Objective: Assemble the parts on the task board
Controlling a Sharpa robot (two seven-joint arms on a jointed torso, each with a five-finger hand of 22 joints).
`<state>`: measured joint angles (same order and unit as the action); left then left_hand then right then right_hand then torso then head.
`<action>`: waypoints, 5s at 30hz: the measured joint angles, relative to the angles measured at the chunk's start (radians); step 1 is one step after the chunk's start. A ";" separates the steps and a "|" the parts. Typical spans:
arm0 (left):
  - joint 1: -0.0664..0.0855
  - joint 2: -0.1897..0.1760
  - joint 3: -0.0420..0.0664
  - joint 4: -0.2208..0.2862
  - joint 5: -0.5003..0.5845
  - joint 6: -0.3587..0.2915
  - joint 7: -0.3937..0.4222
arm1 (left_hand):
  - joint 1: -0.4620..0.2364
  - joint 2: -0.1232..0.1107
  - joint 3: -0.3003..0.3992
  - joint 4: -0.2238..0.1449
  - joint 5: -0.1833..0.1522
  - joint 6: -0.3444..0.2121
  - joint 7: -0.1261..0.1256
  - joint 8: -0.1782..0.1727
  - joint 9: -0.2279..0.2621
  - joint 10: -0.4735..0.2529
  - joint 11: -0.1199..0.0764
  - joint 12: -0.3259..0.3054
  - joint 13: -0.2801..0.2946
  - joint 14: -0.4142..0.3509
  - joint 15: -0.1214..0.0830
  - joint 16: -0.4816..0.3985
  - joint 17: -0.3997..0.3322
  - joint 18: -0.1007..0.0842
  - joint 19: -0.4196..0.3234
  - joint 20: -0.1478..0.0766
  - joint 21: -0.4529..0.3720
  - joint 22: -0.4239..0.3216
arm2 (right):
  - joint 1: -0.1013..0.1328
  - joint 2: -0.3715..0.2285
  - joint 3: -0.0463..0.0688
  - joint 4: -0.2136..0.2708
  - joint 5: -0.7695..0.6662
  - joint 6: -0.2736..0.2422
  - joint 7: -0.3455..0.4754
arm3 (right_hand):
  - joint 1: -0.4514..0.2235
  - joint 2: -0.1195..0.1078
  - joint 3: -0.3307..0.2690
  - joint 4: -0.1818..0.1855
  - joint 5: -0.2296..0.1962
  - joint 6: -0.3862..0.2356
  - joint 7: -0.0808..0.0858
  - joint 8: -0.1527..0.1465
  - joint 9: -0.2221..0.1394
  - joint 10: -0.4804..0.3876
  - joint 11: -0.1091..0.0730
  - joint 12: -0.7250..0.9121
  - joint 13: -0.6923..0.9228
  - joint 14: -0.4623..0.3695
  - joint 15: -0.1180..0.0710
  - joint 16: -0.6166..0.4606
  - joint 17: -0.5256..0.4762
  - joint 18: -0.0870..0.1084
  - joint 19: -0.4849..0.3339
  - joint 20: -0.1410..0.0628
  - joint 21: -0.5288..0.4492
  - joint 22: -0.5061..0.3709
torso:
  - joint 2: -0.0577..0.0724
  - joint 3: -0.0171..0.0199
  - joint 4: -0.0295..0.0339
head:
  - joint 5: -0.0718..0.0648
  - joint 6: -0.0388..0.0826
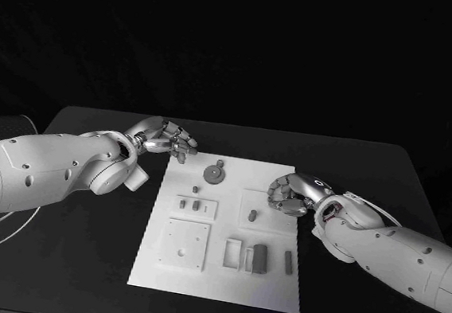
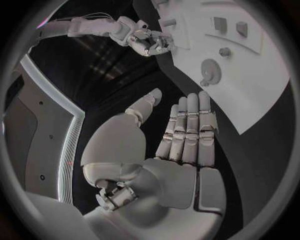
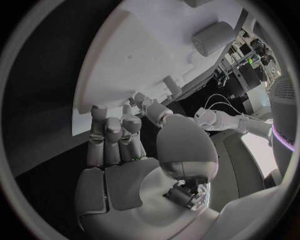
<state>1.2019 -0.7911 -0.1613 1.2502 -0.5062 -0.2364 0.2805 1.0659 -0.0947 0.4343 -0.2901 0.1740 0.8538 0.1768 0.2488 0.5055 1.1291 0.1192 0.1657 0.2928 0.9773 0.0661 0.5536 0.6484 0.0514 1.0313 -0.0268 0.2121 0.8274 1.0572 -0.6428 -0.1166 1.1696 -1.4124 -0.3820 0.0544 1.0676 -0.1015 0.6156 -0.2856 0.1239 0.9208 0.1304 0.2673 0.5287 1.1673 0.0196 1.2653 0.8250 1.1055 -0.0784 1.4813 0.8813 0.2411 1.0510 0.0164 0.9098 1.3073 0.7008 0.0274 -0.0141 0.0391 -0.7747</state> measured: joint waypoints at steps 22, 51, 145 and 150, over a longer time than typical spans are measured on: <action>0.000 0.000 0.000 0.001 0.001 -0.001 0.000 | 0.004 0.004 0.000 0.000 0.000 0.000 0.000 0.000 -0.002 0.004 -0.004 0.000 -0.001 0.000 0.000 -0.004 0.006 -0.001 0.000 0.000 0.000 0.000 | 0.000 0.005 0.000 -0.006 -0.022 -0.004 -0.001 | 0.005 0.005 0.000 0.000 0.000 0.032 -0.021 0.019 0.010 0.010 -0.012 0.000 -0.002 -0.001 -0.013 0.000 -0.001 0.013 0.000 0.000 0.000 0.000 | 0.000 0.0004 -0.0006 | 0.000 -0.002; 0.000 -0.002 0.000 0.002 0.002 -0.001 -0.001 | 0.008 0.008 0.000 0.000 0.000 0.000 0.000 0.000 -0.004 0.004 -0.004 -0.004 -0.002 0.000 0.000 -0.008 0.012 0.008 0.000 0.000 -0.003 0.000 | -0.001 0.013 0.000 -0.012 -0.036 -0.011 -0.008 | 0.005 0.024 0.000 0.000 0.000 0.073 -0.037 0.034 0.020 0.014 -0.022 0.000 -0.002 0.000 -0.022 0.000 -0.001 0.014 0.001 0.002 0.000 0.000 | 0.000 -0.0001 -0.0006 | 0.002 -0.005; 0.009 0.026 0.000 -0.065 0.085 -0.055 -0.003 | 0.012 0.012 -0.002 0.002 0.000 0.000 0.000 0.004 -0.007 0.011 -0.003 -0.008 -0.002 0.003 0.004 -0.023 0.027 -0.001 0.000 0.000 -0.007 0.000 | 0.013 0.174 -0.029 0.220 -0.037 0.045 0.005 | -0.014 0.050 -0.001 -0.001 -0.001 0.085 -0.043 0.039 0.028 0.014 -0.032 -0.004 -0.001 0.003 -0.035 0.000 -0.003 0.014 0.001 0.002 0.000 0.000 | -0.005 -0.0052 0.0012 | 0.087 -0.005; 0.012 0.030 0.000 -0.064 0.088 -0.058 -0.003 | 0.012 0.012 -0.002 0.002 0.000 0.000 0.000 0.004 -0.007 0.011 -0.003 -0.008 -0.002 0.003 0.004 -0.023 0.027 -0.001 0.000 0.000 -0.007 0.000 | -0.003 0.189 -0.043 0.201 -0.040 0.057 0.006 | -0.014 0.050 -0.002 -0.001 -0.001 0.085 -0.043 0.037 0.027 0.014 -0.032 -0.004 -0.001 0.004 -0.035 0.000 -0.003 0.014 0.001 0.002 0.000 0.000 | -0.004 -0.0050 0.0012 | 0.092 -0.012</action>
<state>1.2138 -0.7608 -0.1611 1.1859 -0.4178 -0.2940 0.2775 1.0777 -0.0829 0.4320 -0.2877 0.1740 0.8538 0.1768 0.2527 0.4985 1.1401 0.1158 0.1578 0.2909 0.9807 0.0697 0.5303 0.6759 0.0506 1.0311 -0.0267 0.2048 0.8276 1.0543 -0.4535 -0.1595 1.3710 -1.4524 -0.3254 0.0607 1.0539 -0.0511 0.6141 -0.2870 0.1229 1.0061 0.0879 0.3043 0.5558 1.1816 -0.0125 1.2615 0.8235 1.1092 -0.1135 1.4814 0.8783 0.2552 1.0524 0.0182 0.9098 1.3073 0.6972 0.0224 -0.0129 0.1313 -0.7870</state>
